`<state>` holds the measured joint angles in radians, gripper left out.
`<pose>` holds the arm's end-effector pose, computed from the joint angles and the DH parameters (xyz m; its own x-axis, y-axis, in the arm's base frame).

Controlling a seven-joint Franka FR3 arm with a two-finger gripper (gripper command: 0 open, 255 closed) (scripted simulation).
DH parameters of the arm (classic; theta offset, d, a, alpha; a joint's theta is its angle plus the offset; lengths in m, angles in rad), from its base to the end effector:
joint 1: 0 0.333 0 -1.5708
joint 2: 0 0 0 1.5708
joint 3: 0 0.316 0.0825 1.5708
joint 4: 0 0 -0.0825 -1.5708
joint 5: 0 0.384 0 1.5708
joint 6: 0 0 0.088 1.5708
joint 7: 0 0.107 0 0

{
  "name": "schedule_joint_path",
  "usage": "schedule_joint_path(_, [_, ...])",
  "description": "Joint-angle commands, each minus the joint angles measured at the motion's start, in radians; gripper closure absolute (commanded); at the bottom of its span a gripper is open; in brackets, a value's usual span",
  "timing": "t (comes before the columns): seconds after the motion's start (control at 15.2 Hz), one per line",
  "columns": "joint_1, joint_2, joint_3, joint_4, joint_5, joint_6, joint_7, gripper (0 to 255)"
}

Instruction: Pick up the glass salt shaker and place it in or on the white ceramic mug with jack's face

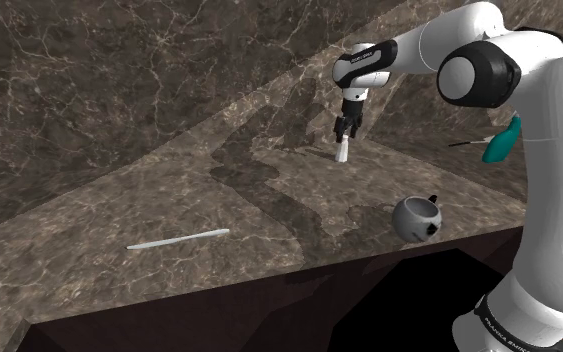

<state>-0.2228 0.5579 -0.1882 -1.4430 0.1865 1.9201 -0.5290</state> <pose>0.6554 -0.2466 0.3638 0.9970 0.0735 -0.0259 0.0707 -0.9927 -0.0974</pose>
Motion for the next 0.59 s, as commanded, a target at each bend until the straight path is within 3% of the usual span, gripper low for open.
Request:
schedule_joint_path(0.0, [0.000, 0.000, 0.000, 0.000, 0.000, 0.000, 0.000, 0])
schedule_joint_path(0.07, [0.000, 0.000, 0.000, 0.000, 0.000, 0.000, 0.000, 0])
schedule_joint_path(0.13, [0.000, 0.000, 0.000, 0.000, 0.000, 0.000, 0.000, 255])
schedule_joint_path(0.53, [0.000, 0.000, 0.000, 0.000, 0.000, 0.000, 0.000, 255])
